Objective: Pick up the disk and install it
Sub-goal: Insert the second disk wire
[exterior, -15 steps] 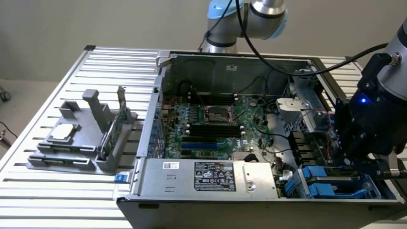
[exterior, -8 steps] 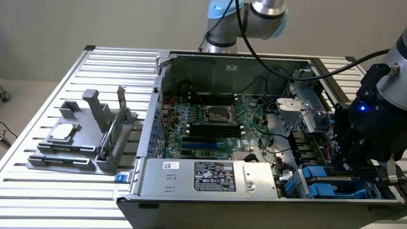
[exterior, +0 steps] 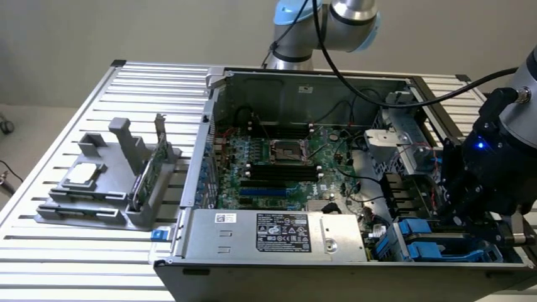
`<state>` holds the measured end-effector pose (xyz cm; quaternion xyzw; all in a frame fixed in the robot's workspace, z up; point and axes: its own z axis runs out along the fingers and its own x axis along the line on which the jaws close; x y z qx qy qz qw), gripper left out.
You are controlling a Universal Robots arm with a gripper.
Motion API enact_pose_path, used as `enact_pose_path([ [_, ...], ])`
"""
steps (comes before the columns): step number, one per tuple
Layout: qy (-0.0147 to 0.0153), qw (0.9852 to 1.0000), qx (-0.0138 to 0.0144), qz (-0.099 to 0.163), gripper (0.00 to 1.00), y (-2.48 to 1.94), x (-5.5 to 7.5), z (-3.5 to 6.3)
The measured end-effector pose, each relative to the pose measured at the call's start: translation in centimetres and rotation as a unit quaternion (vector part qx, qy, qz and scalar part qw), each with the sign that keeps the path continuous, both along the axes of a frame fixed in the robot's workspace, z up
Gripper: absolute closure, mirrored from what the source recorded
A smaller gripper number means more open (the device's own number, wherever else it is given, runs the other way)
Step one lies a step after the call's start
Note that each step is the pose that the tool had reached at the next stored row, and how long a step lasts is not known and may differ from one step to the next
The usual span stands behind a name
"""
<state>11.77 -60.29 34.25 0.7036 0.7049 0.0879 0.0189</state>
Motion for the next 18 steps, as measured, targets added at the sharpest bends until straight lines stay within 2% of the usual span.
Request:
enact_pose_path([
  [5,0.0043,1.0000,0.0003,-0.004,0.83,-0.01,0.15,-0.09],
  [11,0.0088,0.9999,0.0031,-0.006,0.83,0.00,0.43,-0.27],
  [18,0.0160,0.9998,0.0041,-0.007,0.83,0.00,0.54,-0.46],
])
